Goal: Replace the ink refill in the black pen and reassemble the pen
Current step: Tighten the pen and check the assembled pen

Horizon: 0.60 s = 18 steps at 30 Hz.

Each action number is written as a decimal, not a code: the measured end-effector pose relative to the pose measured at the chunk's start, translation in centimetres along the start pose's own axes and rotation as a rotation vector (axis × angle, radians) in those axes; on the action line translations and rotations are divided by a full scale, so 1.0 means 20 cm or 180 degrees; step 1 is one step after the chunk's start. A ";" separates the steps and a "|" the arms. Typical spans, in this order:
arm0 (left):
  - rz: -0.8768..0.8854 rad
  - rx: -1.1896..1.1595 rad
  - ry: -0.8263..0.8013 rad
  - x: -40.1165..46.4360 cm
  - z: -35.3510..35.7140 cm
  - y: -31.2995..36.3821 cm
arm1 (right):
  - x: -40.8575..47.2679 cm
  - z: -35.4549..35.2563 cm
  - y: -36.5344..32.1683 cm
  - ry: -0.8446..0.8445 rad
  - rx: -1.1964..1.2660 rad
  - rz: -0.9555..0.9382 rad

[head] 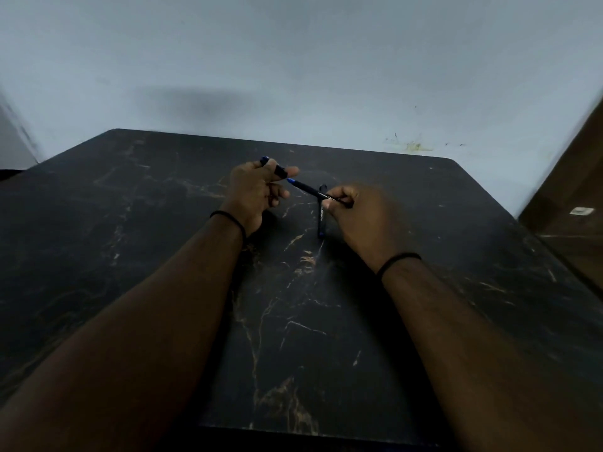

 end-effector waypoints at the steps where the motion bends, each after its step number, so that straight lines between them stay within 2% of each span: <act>1: -0.0012 -0.0013 -0.0062 0.00 0.00 0.00 | 0.00 0.00 0.00 0.0016 -0.0023 -0.0008; 11: -0.0189 -0.0023 -0.0573 -0.01 0.08 -0.01 | 0.00 -0.01 0.00 0.0049 -0.0159 -0.0023; 15: -0.0271 0.0025 -0.0361 -0.01 0.07 -0.03 | 0.01 -0.02 0.00 0.0032 -0.0215 -0.0040; 18: -0.0299 -0.0030 -0.0432 0.00 0.07 -0.04 | 0.01 -0.03 0.01 0.0065 -0.0215 -0.0010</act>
Point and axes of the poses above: each hand's wrist, its own x-axis towards the middle knuckle, its own z-axis out of the palm, y = z × x, the point moved 7 cm from there along x, towards the middle knuckle, and after that the axes turned 15 degrees about -z, right-handed, at the moved point
